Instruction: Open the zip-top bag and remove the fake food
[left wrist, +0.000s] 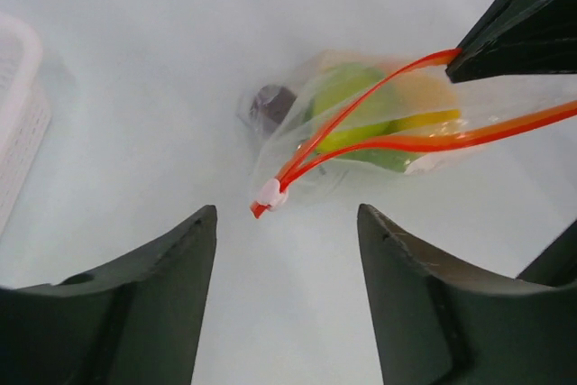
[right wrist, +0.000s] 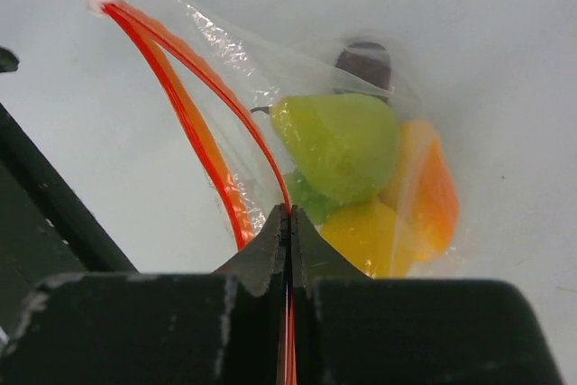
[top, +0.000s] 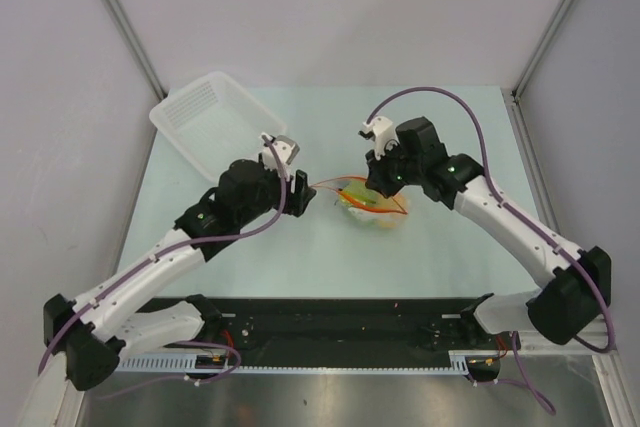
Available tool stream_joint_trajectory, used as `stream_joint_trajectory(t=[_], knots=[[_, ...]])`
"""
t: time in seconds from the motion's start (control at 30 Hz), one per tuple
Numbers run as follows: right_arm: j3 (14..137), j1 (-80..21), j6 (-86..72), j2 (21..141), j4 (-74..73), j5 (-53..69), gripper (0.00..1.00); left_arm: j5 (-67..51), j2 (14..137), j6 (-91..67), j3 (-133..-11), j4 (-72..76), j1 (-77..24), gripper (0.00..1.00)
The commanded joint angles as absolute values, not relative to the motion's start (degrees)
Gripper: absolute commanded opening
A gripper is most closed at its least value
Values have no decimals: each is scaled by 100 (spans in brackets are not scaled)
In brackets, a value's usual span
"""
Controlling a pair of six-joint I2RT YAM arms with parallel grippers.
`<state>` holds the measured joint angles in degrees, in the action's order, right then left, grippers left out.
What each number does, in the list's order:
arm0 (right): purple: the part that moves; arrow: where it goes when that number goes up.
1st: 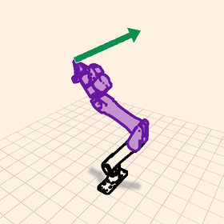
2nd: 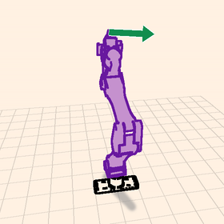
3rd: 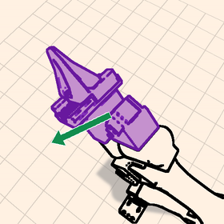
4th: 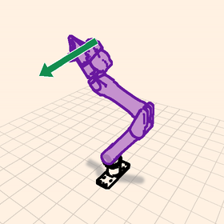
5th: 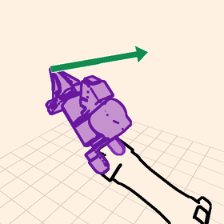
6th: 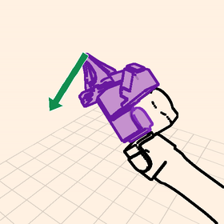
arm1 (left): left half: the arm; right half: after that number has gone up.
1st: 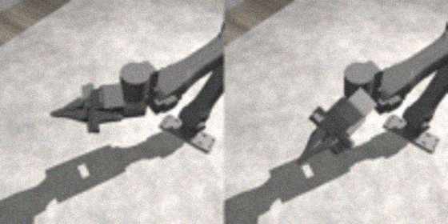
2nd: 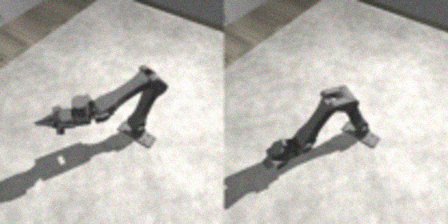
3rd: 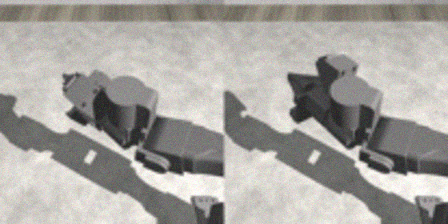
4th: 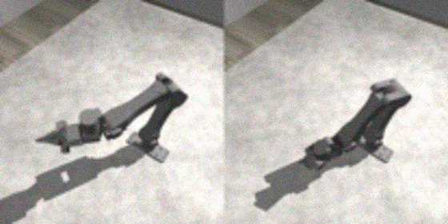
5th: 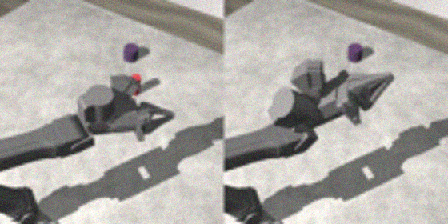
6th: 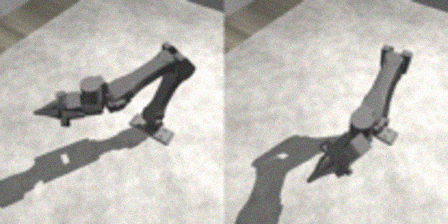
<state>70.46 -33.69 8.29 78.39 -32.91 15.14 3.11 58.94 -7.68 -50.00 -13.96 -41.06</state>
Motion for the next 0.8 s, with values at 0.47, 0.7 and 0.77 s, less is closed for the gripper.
stream_joint_trajectory(t=[0.47, 0.7, 0.77], knots=[[6513, -3806, -1634, 6750, -2198, 958, 0, -443, 5168, -4870, -3770, -597, -4640, 69], [6320, -3964, -1872, 6698, -2127, 800, 0, -9, 5730, -4904, -3885, -432, -5062, 65], [6249, -3973, -1977, 6662, -2083, 739, 0, -9, 5949, -4957, -3893, -220, -5062, 64]])
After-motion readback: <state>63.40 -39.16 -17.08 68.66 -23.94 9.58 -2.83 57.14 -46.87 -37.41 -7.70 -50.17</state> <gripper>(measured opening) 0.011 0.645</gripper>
